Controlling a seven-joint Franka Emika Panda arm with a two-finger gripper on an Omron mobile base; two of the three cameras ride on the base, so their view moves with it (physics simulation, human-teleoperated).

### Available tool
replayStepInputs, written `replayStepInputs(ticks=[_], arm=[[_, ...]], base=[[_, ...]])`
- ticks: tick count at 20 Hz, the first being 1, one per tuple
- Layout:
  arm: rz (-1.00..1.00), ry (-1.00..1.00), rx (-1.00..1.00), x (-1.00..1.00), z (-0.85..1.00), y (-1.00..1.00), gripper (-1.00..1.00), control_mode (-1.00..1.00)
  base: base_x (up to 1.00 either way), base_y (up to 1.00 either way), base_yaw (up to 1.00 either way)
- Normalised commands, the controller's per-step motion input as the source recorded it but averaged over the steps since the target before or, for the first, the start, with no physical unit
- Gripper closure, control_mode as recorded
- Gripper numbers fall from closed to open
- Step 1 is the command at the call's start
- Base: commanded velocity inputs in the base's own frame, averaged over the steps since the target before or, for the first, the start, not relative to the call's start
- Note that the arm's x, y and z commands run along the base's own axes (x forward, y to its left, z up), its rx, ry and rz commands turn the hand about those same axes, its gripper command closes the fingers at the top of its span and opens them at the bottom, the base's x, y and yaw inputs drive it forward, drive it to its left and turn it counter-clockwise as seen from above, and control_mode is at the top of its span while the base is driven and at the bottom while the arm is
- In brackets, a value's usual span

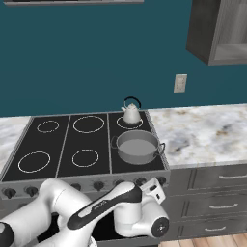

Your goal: Pick the kettle from the cabinet and place it on a stove burner. Then pick the pot from the counter and place it on another stove burner. Finally, turn both burners on.

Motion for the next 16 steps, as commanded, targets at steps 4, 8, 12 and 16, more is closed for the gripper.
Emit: replayStepInputs(ticks=[4, 8, 12, 16], arm=[[-0.13, 0.00, 0.11, 0.12, -0.11, 0.03, -1.00, -1.00], [-0.13, -0.01, 0.11, 0.13, -0.09, 0.04, -1.00, -1.00], [-0.10, -0.03, 0.08, 0.10, -0.08, 0.13, -1.00, -1.00], [-0.05, 0.00, 0.02, 0.11, -0.07, 0.06, -1.00, -1.00]], base=[[0.00, 0.00, 0.00], [0.00, 0.00, 0.00], [0.00, 0.00, 0.00], [0.00, 0.00, 0.00]])
